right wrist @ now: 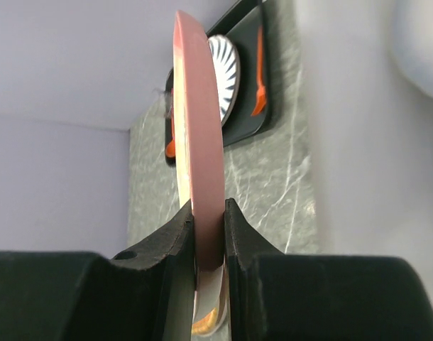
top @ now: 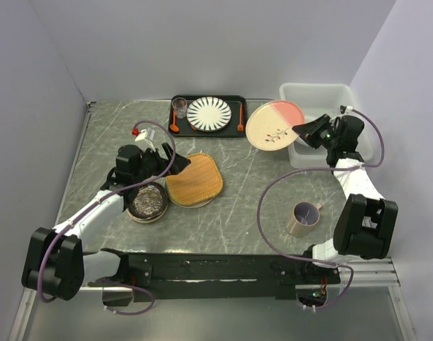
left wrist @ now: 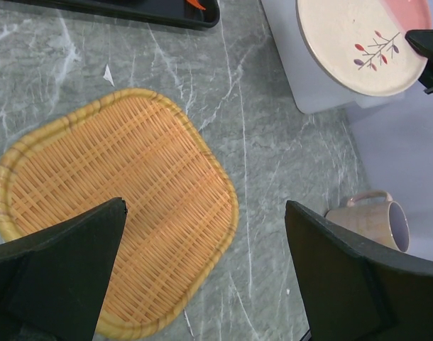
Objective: Place the plates into the plastic bin on the countertop
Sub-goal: Place the plate in the plastic bin.
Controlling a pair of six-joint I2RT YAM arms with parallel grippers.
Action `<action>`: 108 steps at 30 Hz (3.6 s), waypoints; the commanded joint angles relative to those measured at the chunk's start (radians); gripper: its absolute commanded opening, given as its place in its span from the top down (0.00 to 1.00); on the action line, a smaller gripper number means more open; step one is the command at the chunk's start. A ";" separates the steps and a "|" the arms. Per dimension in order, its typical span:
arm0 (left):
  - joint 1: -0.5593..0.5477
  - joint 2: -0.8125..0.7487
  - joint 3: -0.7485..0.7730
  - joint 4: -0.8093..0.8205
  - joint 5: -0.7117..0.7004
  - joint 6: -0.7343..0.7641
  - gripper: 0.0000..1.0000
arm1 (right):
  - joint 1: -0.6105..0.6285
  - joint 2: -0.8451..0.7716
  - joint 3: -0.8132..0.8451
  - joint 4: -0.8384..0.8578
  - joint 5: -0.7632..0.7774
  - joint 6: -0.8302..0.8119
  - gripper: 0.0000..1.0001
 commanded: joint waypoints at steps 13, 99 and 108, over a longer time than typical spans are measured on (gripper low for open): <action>-0.001 0.015 -0.007 0.060 0.044 0.006 0.01 | -0.098 0.053 0.030 0.289 0.028 0.215 1.00; -0.001 0.074 -0.007 0.060 0.046 0.035 0.01 | -0.209 0.381 0.209 0.235 0.277 0.232 1.00; -0.001 0.073 -0.010 0.060 0.046 0.035 0.01 | -0.201 0.401 0.223 0.215 0.280 0.212 0.94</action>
